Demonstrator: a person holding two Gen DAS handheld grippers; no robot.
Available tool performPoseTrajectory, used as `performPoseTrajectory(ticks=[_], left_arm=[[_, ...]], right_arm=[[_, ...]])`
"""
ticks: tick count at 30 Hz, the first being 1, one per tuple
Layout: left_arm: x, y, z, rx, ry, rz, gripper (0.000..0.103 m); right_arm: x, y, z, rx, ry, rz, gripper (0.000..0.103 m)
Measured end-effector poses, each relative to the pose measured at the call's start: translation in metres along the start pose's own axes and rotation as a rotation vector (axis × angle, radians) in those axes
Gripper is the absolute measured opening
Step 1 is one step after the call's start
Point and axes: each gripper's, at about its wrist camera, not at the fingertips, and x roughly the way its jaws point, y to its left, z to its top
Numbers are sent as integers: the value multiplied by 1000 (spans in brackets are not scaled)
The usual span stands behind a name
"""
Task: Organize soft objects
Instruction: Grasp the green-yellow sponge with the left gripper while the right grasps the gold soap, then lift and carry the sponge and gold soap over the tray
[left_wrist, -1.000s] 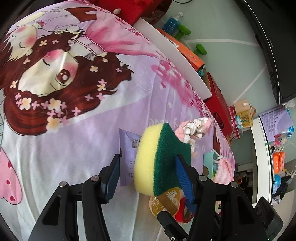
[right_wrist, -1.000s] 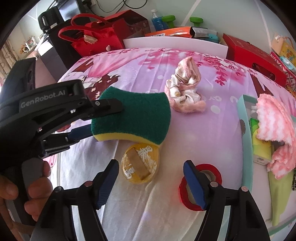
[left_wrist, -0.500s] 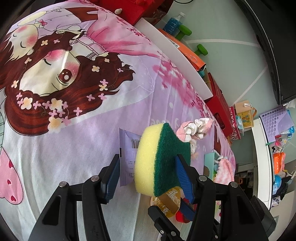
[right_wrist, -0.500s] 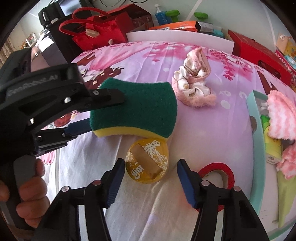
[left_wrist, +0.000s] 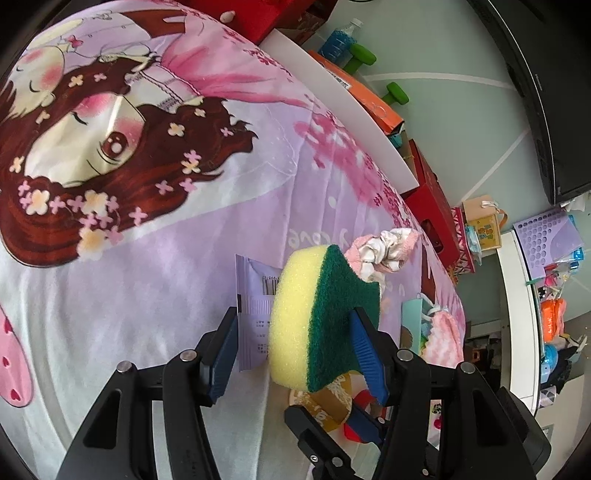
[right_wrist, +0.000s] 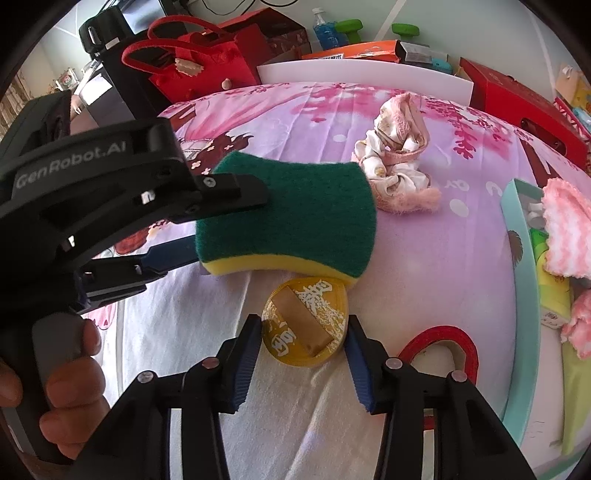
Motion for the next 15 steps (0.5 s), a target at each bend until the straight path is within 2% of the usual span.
performPoseTrajectory(ticks=[4, 5, 6, 8, 15], left_arm=[[1, -1, -2, 1, -8, -1, 59], [0, -1, -2, -1, -10, -6, 56], [-1, 1, -2, -16, -16, -26, 50], [-2, 4, -2, -32, -24, -59, 46], [-10, 6, 0, -44, -50, -113, 40]], right_arm=[[0, 0, 0, 1, -1, 1, 47], [0, 0, 0, 1, -1, 1, 47], [0, 0, 0, 1, -1, 1, 47], [-1, 0, 0, 1, -3, 0, 47], [-10, -6, 1, 21, -26, -20, 46]])
